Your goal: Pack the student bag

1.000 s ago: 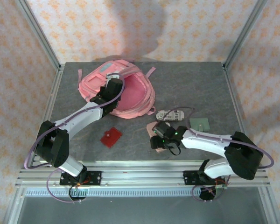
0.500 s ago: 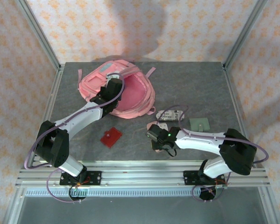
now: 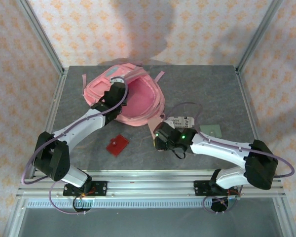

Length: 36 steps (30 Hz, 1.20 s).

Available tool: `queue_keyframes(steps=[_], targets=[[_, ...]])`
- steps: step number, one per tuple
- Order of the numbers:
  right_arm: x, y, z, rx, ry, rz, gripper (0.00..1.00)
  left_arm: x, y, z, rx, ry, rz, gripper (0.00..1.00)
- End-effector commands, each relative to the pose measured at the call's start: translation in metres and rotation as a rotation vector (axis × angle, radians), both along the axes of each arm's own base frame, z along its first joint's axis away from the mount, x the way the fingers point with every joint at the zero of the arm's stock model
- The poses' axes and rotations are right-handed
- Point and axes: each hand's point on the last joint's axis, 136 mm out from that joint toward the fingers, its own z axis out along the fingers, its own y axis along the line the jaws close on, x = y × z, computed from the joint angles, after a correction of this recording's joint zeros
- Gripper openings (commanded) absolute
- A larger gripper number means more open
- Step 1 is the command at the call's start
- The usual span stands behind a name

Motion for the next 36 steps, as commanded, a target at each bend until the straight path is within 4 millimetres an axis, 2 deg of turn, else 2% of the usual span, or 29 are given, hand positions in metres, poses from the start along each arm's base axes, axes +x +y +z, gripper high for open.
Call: queue_keyframes(steps=[1, 5, 8, 16, 21, 24, 26, 30, 33, 36], targets=[[0.03, 0.009, 0.038, 0.056, -0.11, 0.012, 0.18, 0.0, -0.004, 0.043, -0.117, -0.132, -0.003, 0.0], [0.062, 0.025, 0.056, 0.084, -0.152, 0.039, 0.18, -0.002, -0.005, 0.048, -0.137, -0.141, -0.014, 0.0], [0.085, 0.046, 0.059, 0.086, -0.163, 0.087, 0.18, -0.004, -0.007, 0.053, -0.163, -0.156, -0.027, 0.0], [0.147, 0.108, 0.047, 0.093, -0.134, 0.22, 0.25, -0.008, -0.006, 0.064, -0.18, -0.181, -0.039, 0.0], [0.182, 0.127, 0.031, 0.065, -0.128, 0.265, 0.32, -0.009, -0.004, 0.064, -0.19, -0.181, -0.038, 0.0], [0.194, 0.138, 0.027, 0.043, -0.15, 0.313, 0.36, -0.01, -0.004, 0.062, -0.195, -0.177, -0.041, 0.0], [0.202, 0.141, 0.025, 0.023, -0.174, 0.321, 0.43, -0.01, -0.004, 0.061, -0.196, -0.175, -0.04, 0.0], [0.214, 0.132, 0.024, -0.039, -0.219, 0.281, 0.63, -0.01, -0.005, 0.058, -0.199, -0.169, -0.039, 0.0], [0.214, 0.123, 0.033, -0.029, -0.239, 0.232, 0.71, -0.01, -0.006, 0.054, -0.209, -0.164, -0.04, 0.0], [0.206, 0.114, 0.043, 0.05, -0.224, 0.198, 0.72, -0.011, -0.006, 0.049, -0.221, -0.156, -0.04, 0.0]])
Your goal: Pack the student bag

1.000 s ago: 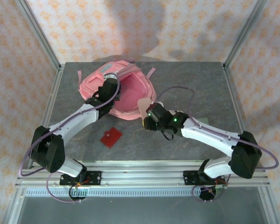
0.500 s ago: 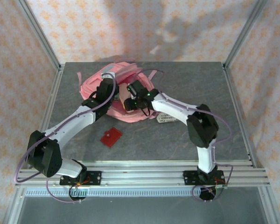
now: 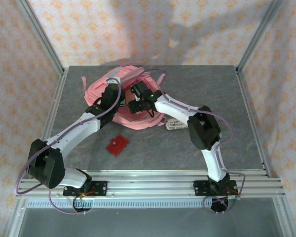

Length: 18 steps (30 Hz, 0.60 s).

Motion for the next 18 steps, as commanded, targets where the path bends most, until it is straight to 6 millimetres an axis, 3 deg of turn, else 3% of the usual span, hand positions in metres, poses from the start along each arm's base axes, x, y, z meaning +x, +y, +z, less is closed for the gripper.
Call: queue_keyframes(steps=[1, 4, 10, 18], targets=[[0.001, -0.011, 0.046, 0.119, -0.06, -0.065, 0.74, 0.002, -0.004, 0.038, -0.121, -0.131, 0.006, 0.0], [-0.011, -0.017, 0.051, 0.186, -0.036, -0.093, 0.77, 0.001, -0.006, 0.033, -0.134, -0.121, -0.001, 0.0], [-0.02, -0.031, 0.038, 0.238, 0.026, -0.186, 0.77, 0.0, -0.007, 0.028, -0.144, -0.11, -0.007, 0.0], [-0.04, -0.018, 0.014, 0.43, 0.248, -0.277, 0.73, -0.004, -0.01, 0.025, -0.165, -0.108, -0.022, 0.0]])
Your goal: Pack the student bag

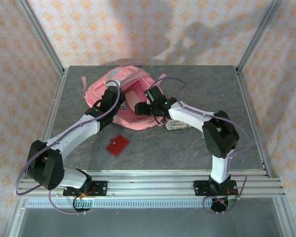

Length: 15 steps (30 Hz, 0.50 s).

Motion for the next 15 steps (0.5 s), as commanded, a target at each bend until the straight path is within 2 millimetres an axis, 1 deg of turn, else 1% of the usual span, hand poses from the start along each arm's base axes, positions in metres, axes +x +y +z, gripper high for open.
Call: queue_keyframes(steps=[1, 8, 11, 15], targets=[[0.001, 0.008, 0.005, 0.13, 0.069, -0.094, 0.72, 0.002, -0.007, 0.035, -0.121, -0.12, -0.006, 0.0], [-0.002, 0.019, -0.02, 0.165, 0.172, -0.112, 0.69, 0.0, -0.013, 0.032, -0.131, -0.107, -0.028, 0.0], [0.001, 0.021, -0.031, 0.154, 0.202, -0.129, 0.67, 0.0, -0.014, 0.031, -0.133, -0.107, -0.031, 0.0], [0.005, 0.02, -0.034, 0.147, 0.203, -0.158, 0.67, -0.001, -0.017, 0.03, -0.136, -0.104, -0.037, 0.0]])
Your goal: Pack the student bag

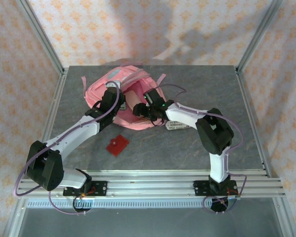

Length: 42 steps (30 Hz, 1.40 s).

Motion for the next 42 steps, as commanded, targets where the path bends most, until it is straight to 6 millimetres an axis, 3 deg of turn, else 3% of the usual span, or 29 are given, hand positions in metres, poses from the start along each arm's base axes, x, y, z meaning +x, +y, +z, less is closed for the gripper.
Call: queue_keyframes(steps=[1, 7, 11, 14, 24, 28, 33, 36, 42], targets=[[0.007, 0.0, -0.012, -0.006, 0.029, -0.044, 0.67, 0.002, -0.015, 0.033, -0.115, -0.11, -0.025, 0.0], [0.037, -0.008, -0.01, -0.027, -0.051, -0.114, 0.66, 0.0, -0.017, 0.034, -0.12, -0.111, -0.028, 0.0], [0.059, -0.01, 0.014, -0.013, -0.185, -0.147, 0.66, 0.0, -0.02, 0.032, -0.121, -0.105, -0.031, 0.0], [0.058, -0.008, 0.03, 0.043, -0.217, -0.148, 0.66, -0.002, -0.02, 0.03, -0.117, -0.1, -0.029, 0.0], [0.039, -0.034, 0.015, -0.001, -0.171, -0.209, 0.66, -0.001, -0.02, 0.032, -0.115, -0.106, -0.026, 0.0], [0.049, -0.025, 0.006, -0.001, -0.155, -0.186, 0.62, -0.001, -0.022, 0.031, -0.121, -0.101, -0.035, 0.0], [0.076, -0.003, -0.005, 0.011, -0.168, -0.128, 0.4, -0.001, -0.026, 0.028, -0.122, -0.096, -0.043, 0.0], [0.091, 0.012, 0.004, 0.027, -0.222, -0.082, 0.32, -0.001, -0.029, 0.028, -0.124, -0.092, -0.053, 0.0], [0.102, 0.049, 0.033, 0.165, -0.298, 0.016, 0.31, -0.001, -0.035, 0.027, -0.121, -0.089, -0.066, 0.0]])
